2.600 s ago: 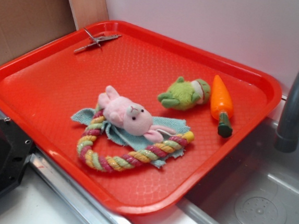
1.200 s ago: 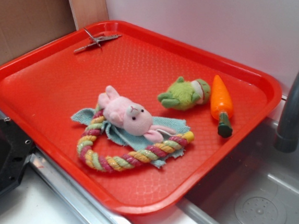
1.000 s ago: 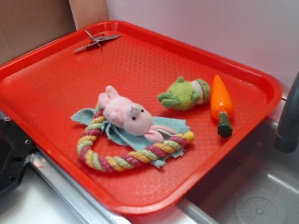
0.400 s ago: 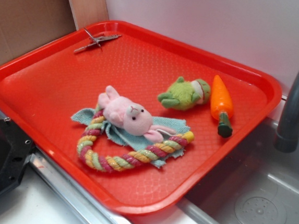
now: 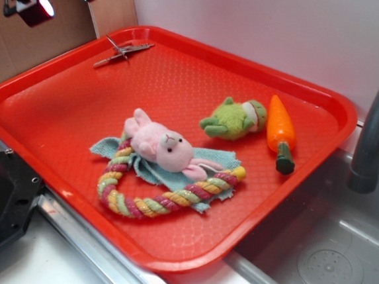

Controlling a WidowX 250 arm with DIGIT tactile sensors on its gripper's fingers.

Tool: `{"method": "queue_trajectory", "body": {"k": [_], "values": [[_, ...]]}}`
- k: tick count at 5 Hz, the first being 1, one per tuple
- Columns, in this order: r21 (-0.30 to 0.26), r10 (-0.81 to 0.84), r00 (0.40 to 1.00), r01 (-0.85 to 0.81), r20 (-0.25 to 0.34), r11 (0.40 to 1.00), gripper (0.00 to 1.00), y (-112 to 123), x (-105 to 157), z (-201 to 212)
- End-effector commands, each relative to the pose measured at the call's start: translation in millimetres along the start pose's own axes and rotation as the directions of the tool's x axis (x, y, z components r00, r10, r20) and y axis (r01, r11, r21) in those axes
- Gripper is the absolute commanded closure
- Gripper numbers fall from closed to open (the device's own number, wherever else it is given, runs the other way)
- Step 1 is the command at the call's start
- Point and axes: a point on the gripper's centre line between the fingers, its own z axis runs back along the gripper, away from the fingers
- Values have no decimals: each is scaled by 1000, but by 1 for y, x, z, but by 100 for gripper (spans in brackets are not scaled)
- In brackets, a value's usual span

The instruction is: Grab the silver keys.

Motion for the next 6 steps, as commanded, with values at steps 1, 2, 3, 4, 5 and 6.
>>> {"method": "queue_trajectory", "body": {"k": [1,2,3,4,5,6], "values": [[49,59,997,-62,56,997,0,11,34,-37],[51,70,997,-72,38,996,0,-5,41,-49],[62,98,995,-98,-1,993,0,-19,46,-56],[57,112,992,-109,-50,992,0,-28,45,-64],[40,93,993,-90,-74,995,0,-33,36,-60],[21,84,994,-83,-66,996,0,-31,35,-48]]}}
